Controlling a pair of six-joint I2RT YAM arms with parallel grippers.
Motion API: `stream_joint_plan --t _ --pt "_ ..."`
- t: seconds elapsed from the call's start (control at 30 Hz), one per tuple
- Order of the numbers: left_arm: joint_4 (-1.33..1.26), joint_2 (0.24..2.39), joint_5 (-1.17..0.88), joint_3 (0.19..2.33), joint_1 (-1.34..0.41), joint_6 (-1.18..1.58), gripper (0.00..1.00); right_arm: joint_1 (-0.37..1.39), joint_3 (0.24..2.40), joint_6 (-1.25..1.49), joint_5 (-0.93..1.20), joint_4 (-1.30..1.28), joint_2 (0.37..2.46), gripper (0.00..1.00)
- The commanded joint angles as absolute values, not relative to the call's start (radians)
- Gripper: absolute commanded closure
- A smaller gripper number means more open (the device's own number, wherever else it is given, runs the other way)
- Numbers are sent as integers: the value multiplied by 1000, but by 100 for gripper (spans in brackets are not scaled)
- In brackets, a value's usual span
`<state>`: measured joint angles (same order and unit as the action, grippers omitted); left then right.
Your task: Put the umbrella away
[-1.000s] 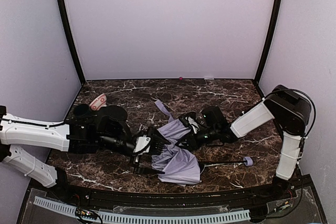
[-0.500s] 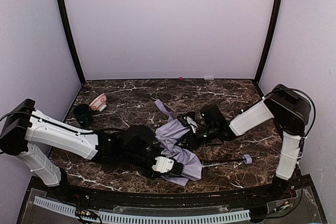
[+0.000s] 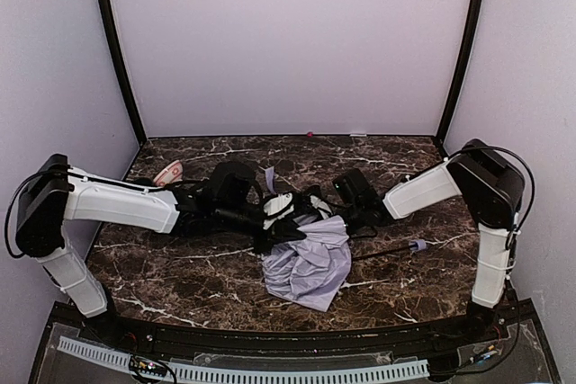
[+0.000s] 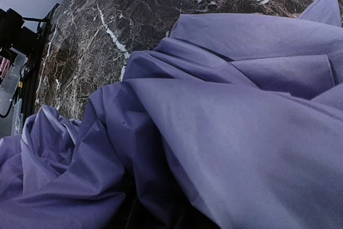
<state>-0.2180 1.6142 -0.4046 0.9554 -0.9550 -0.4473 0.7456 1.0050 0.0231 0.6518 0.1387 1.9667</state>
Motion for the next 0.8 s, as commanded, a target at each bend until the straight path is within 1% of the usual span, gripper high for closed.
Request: stream_joint_plan --t 0.0,0.13,0.27,0.43,0.57,0.67,0.77 --pt "-233 1707 -426 957 -887 -361 100 741 1029 -66 706 5 2001 71" --pt "-216 1789 -454 942 -852 -349 100 732 1066 -88 745 -14 1996 70" --pt "-172 1872 -474 937 -841 -360 100 704 1089 -54 807 17 1969 68" --pt "-100 1922 -496 938 -821 -375 100 662 1076 49 841 101 1902 58" --pt "-88 1930 -556 932 -785 -364 100 608 1041 173 847 178 1839 56" --pt "-91 1931 -586 932 -770 -363 100 576 999 177 815 173 1762 54" --pt "-90 1942 -639 938 -755 -355 100 560 954 119 702 114 1648 52"
